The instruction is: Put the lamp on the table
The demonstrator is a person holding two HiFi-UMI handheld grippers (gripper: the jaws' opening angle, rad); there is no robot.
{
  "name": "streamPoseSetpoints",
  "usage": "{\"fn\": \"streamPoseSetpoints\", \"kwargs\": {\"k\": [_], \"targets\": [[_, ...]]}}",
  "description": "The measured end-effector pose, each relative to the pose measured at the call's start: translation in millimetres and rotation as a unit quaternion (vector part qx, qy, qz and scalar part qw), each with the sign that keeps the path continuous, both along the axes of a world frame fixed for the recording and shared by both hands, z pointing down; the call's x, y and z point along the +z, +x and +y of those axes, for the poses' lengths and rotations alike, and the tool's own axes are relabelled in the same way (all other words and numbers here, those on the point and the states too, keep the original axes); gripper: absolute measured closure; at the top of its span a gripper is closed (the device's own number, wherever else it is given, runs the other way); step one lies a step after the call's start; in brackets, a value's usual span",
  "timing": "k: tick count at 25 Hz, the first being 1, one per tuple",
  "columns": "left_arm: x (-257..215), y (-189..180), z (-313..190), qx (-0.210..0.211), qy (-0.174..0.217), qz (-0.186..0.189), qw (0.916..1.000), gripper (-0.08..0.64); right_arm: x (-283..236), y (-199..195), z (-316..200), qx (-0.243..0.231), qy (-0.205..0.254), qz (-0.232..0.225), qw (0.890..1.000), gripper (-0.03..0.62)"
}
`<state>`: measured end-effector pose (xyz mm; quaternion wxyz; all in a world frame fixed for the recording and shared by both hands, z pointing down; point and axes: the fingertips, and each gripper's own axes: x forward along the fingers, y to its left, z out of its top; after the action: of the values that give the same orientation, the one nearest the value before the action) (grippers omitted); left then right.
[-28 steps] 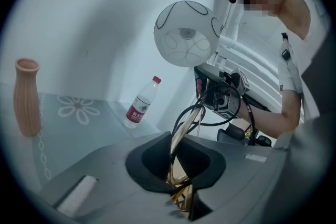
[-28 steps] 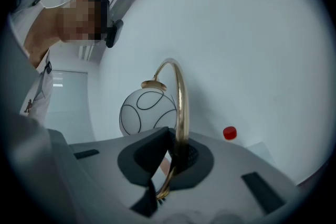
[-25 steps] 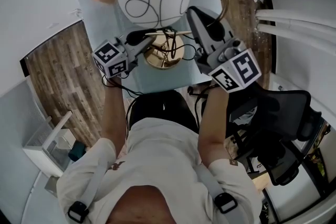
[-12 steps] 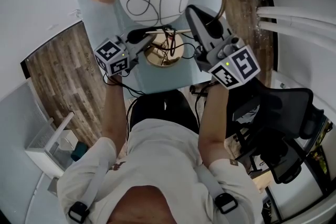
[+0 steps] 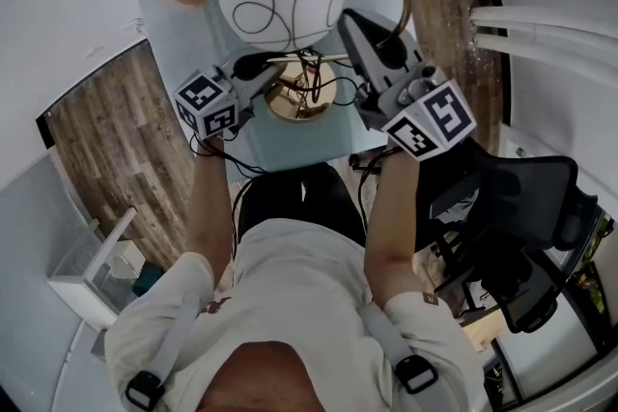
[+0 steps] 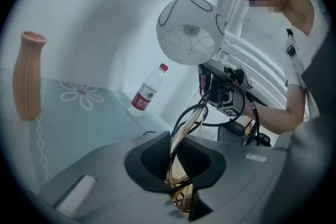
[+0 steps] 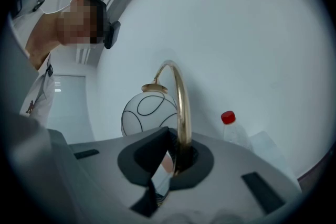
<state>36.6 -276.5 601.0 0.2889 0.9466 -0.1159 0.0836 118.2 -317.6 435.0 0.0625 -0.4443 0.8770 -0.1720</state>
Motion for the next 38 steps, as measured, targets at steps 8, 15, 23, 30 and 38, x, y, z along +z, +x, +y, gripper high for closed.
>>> {"fn": "streamPoseSetpoints", "kwargs": {"k": [8,15,23,30,38], "targets": [[7.8,1.1,2.6,0.002,-0.001,-0.009,1.0,0.526,6.9,1.3,2.9,-0.002,-0.007,-0.002,1.0,0.591],[13.8,2.8,3.2,0.003,-0.003,-0.016,0.9999,0.526,12.2,2.4,2.7,-0.007,-0.013,-0.002,1.0,0.592],[14.9,3.5,3.1,-0.001,-0.009,-0.012,0.9999,0.526,10.8,0.7,4.7,-0.016,-0.014,-0.003,1.0,0.592],[17.7,1.9,5.5,-0.002,-0.014,-0.017,0.9998,0.522,13.5,3.1,6.2,-0.014,-0.052,-0.046,0.997,0.592],[19.4,-3.3,13.9,-0.012,-0.015,-0.028,0.9994,0.514,12.6,7.1,10.1,-0.003,-0.084,-0.112,0.99,0.594]]}}
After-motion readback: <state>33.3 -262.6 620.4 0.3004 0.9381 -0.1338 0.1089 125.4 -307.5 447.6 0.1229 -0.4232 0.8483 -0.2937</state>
